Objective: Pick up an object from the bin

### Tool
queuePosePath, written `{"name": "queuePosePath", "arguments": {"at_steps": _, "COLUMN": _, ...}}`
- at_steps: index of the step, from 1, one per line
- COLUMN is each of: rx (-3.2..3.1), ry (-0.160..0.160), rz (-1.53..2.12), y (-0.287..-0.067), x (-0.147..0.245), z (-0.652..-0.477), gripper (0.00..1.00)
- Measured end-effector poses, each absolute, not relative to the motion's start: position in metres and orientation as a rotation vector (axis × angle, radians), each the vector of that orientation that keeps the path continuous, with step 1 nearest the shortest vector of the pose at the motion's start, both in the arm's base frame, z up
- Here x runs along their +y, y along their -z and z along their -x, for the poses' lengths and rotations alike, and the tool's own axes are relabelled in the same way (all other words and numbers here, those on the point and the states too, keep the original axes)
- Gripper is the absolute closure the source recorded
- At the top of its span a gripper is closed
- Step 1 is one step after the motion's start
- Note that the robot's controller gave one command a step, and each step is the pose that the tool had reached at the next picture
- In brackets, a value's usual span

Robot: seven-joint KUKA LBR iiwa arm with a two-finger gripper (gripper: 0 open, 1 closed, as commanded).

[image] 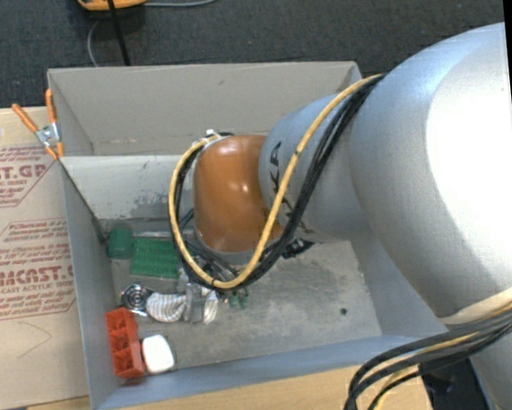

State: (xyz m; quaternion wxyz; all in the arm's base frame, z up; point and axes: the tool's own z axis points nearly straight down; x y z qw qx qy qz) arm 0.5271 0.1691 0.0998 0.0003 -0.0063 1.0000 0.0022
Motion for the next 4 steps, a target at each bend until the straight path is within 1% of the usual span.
{"name": "queuePosePath", "arguments": {"at_steps": 4, "rx": 3.14, "ry": -0.008, "rz": 0.02, "y": -0.132, "x": 0.169, "z": -0.527, "gripper": 1.0}}
